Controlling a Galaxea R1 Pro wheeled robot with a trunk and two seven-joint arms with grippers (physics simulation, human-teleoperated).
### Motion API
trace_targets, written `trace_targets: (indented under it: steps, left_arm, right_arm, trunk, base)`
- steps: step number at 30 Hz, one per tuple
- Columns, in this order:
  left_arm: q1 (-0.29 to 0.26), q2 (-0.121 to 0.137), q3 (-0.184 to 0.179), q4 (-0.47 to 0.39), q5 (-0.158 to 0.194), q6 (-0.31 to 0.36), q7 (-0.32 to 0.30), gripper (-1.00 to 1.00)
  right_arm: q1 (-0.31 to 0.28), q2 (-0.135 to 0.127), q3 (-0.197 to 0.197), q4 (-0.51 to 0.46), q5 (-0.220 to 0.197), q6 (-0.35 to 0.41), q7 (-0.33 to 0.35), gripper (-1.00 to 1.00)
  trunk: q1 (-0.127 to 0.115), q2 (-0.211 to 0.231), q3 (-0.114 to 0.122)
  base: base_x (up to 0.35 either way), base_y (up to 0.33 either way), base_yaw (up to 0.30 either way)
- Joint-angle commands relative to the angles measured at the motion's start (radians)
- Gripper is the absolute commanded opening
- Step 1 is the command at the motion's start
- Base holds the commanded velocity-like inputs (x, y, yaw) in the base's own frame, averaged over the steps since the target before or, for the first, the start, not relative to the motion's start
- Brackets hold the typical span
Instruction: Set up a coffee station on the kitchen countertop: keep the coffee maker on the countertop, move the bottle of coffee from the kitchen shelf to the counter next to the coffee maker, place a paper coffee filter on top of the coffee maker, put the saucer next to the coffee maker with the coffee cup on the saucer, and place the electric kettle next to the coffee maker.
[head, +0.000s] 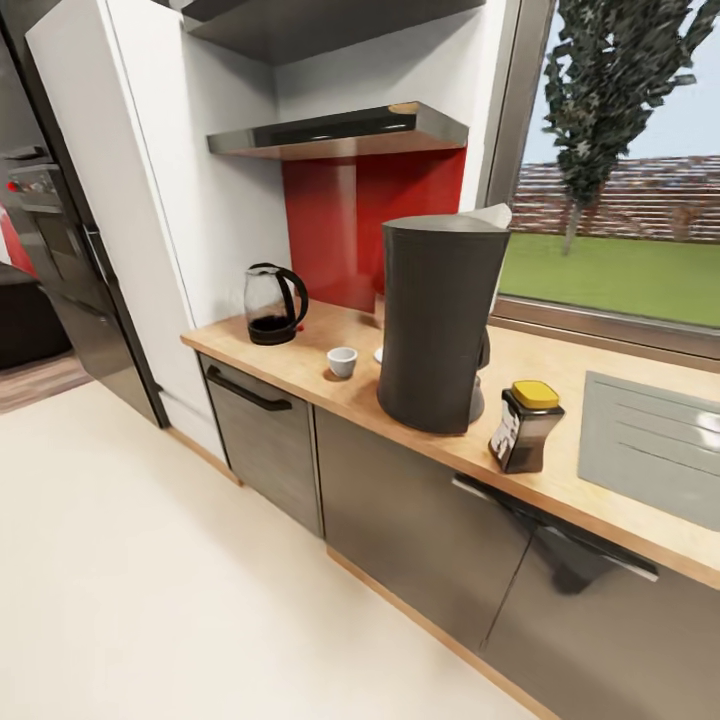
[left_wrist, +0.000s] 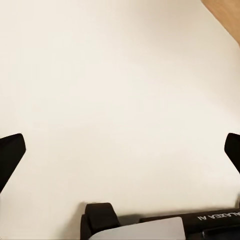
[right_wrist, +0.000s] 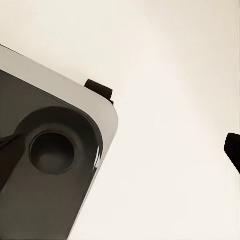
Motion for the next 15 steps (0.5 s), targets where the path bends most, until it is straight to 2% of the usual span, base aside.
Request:
trace_targets:
  steps: [1, 7, 15]
  left_arm:
    - [0.0, 0.0, -0.009, 0.002, 0.008, -0.005, -0.002, 1.0]
    - [0.002, 0.002, -0.009, 0.002, 0.012, -0.005, -0.002, 1.0]
    - [0.003, 0.002, -0.01, 0.001, 0.012, -0.005, -0.002, 1.0]
  right_arm:
    - [0.0, 0.0, -0.004, 0.0, 0.01, -0.003, 0.0, 1.0]
    - [0.0, 0.001, -0.004, 0.0, 0.01, -0.003, -0.001, 1.0]
    - [0.0, 0.0, -0.004, 0.0, 0.01, -0.003, -0.001, 1.0]
  trunk:
    - [0.0, 0.0, -0.001]
    - [0.0, 0.0, -0.001]
    - [0.0, 0.0, -0.001]
  base:
    - [0.012, 0.009, 0.204]
    - [0.165, 0.128, 0.192]
    - [0.228, 0.179, 0.027]
